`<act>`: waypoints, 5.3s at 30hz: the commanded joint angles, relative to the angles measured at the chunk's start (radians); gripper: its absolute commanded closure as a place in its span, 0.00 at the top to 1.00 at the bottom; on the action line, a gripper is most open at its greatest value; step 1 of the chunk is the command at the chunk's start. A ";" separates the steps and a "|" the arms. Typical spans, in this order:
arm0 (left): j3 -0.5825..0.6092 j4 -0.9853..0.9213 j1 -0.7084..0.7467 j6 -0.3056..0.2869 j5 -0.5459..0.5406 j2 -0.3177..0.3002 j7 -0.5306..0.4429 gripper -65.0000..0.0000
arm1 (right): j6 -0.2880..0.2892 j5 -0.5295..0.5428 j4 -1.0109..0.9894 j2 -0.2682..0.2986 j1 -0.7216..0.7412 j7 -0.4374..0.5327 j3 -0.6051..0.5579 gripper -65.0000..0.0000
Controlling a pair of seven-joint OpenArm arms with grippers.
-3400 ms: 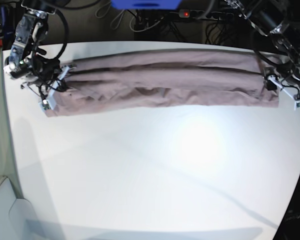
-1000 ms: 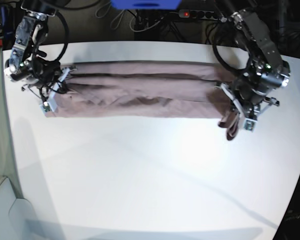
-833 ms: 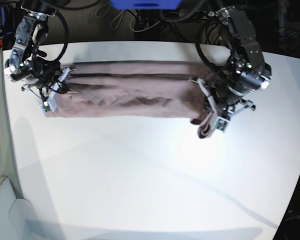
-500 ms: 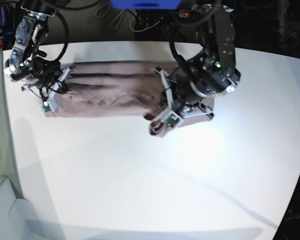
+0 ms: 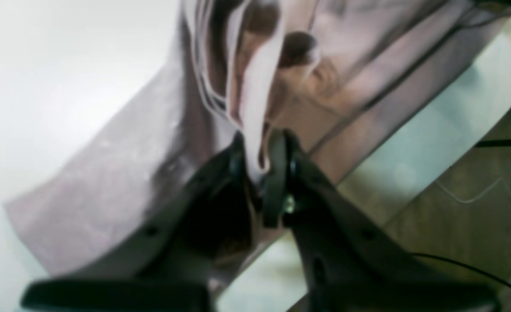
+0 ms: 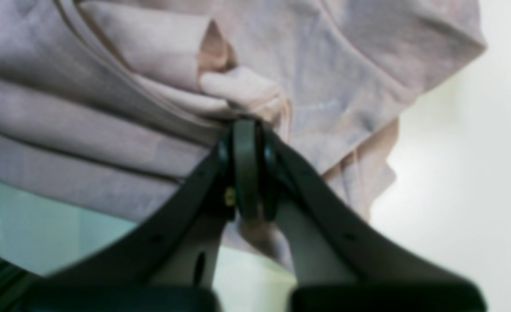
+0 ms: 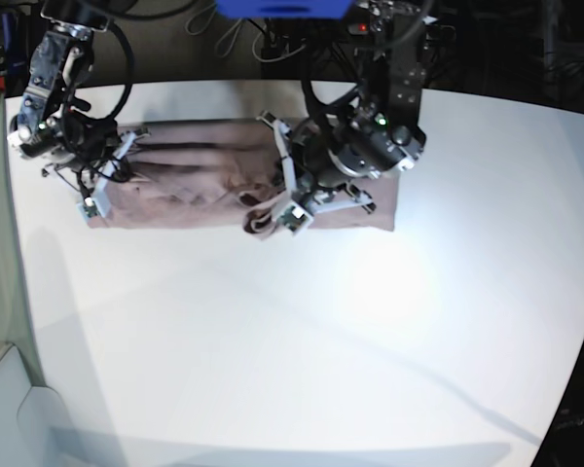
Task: Layout the t-shirt on the table in an organized manner, then fold the t-shirt properly
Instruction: 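Lift the strip end with the left gripper and fold it toward the right gripper, then release the left gripper and move it back to the folded end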
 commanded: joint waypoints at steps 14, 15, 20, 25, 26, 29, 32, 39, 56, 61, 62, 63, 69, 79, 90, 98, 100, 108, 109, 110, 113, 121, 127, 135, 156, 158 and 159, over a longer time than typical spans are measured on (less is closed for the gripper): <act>0.003 -0.024 0.006 0.162 -0.057 0.010 -0.130 0.00 | -0.001 -0.024 0.000 0.008 -0.004 -0.036 -0.001 0.00; 0.002 -0.026 0.006 0.203 -0.078 0.010 -0.149 0.00 | -0.001 -0.024 0.000 0.008 -0.004 -0.034 -0.001 0.00; 0.006 -0.061 0.011 0.426 -0.152 0.010 -0.242 0.00 | -0.001 -0.024 0.002 0.007 -0.004 -0.036 -0.001 0.00; 0.008 -0.138 0.002 0.512 -0.232 0.010 -0.265 0.00 | -0.001 -0.024 0.003 0.007 -0.004 -0.036 -0.001 0.00; 0.009 -0.140 0.002 0.516 -0.241 0.010 -0.264 0.00 | -0.001 -0.024 0.003 0.007 -0.004 -0.036 -0.001 0.00; 0.028 -0.124 0.002 0.515 -0.235 0.010 -0.255 0.00 | -0.001 -0.024 0.003 0.008 -0.003 -0.036 -0.001 0.00; 0.075 -0.123 0.000 0.515 -0.233 0.010 -0.253 0.00 | -0.001 -0.024 0.003 0.008 -0.003 -0.036 -0.001 0.00; 0.118 -0.132 -0.024 0.516 -0.233 0.003 -0.253 0.00 | -0.001 -0.024 0.003 0.008 -0.003 -0.036 -0.001 0.00; 0.115 -0.121 -0.026 0.515 -0.235 -0.008 -0.167 0.52 | -0.001 -0.024 0.003 0.008 -0.001 -0.033 -0.001 0.00; 0.121 -0.061 -0.023 0.487 -0.245 -0.019 -0.181 0.61 | -0.001 -0.024 0.003 0.008 0.008 -0.034 -0.001 0.00; 0.120 -0.037 -0.020 0.464 -0.245 -0.019 -0.181 0.61 | -0.001 -0.024 0.003 0.008 0.011 -0.034 -0.001 0.00; 0.117 -0.011 -0.018 0.437 -0.245 -0.019 -0.181 0.61 | -0.001 -0.024 0.003 0.008 0.011 -0.034 -0.001 0.00; 0.091 0.037 -0.015 0.357 -0.245 -0.047 -0.181 0.61 | -0.001 -0.024 0.003 0.008 0.011 -0.034 -0.001 0.00; -0.259 0.085 0.031 0.355 -0.370 -0.128 -0.170 0.61 | -0.001 -0.024 0.008 0.008 0.014 -0.040 -0.001 0.00; -0.500 0.065 0.060 0.355 -0.540 -0.264 -0.169 0.61 | -0.001 -0.024 0.146 0.003 0.002 -0.040 0.008 0.44; -0.502 0.012 0.074 0.355 -0.542 -0.264 -0.169 0.61 | -0.001 -0.019 0.247 -0.073 0.008 -0.040 0.167 0.50; -0.502 0.011 0.075 0.355 -0.542 -0.264 -0.169 0.62 | -0.001 -0.019 0.241 -0.081 0.013 -0.042 0.182 0.53; -0.502 0.019 0.091 0.355 -0.546 -0.264 -0.169 0.62 | -0.001 -0.019 0.118 -0.099 0.088 -0.131 0.206 0.65; -0.502 0.019 0.094 0.354 -0.546 -0.264 -0.169 0.62 | -0.001 -0.019 0.092 -0.095 0.098 -0.135 0.206 0.66; -0.502 0.020 0.100 0.354 -0.546 -0.264 -0.169 0.62 | -0.001 -0.021 0.077 -0.086 0.106 -0.137 0.206 0.66; -0.502 0.022 0.105 0.354 -0.548 -0.266 -0.169 0.62 | -0.001 -0.021 0.043 -0.076 0.118 -0.131 0.208 0.66; -0.503 0.023 0.126 0.354 -0.549 -0.266 -0.170 0.62 | -0.001 -0.024 0.041 -0.067 0.132 -0.128 0.216 0.66; -0.503 0.023 0.126 0.354 -0.548 -0.266 -0.170 0.62 | -0.001 -0.024 0.025 -0.063 0.146 -0.100 0.228 0.66; -0.503 0.023 0.138 0.354 -0.549 -0.266 -0.180 0.62 | -0.001 -0.024 -0.071 -0.041 0.148 -0.088 0.226 0.67; -0.503 0.023 0.137 0.354 -0.549 -0.266 -0.177 0.58 | -0.001 -0.019 -0.118 -0.049 0.137 -0.066 0.219 0.00; -0.503 0.023 0.138 0.354 -0.549 -0.266 -0.178 0.44 | -0.001 -0.019 -0.118 -0.049 0.137 -0.066 0.219 0.00; -0.503 0.023 0.138 0.354 -0.549 -0.266 -0.180 0.32 | -0.001 -0.019 -0.118 -0.049 0.137 -0.066 0.219 0.00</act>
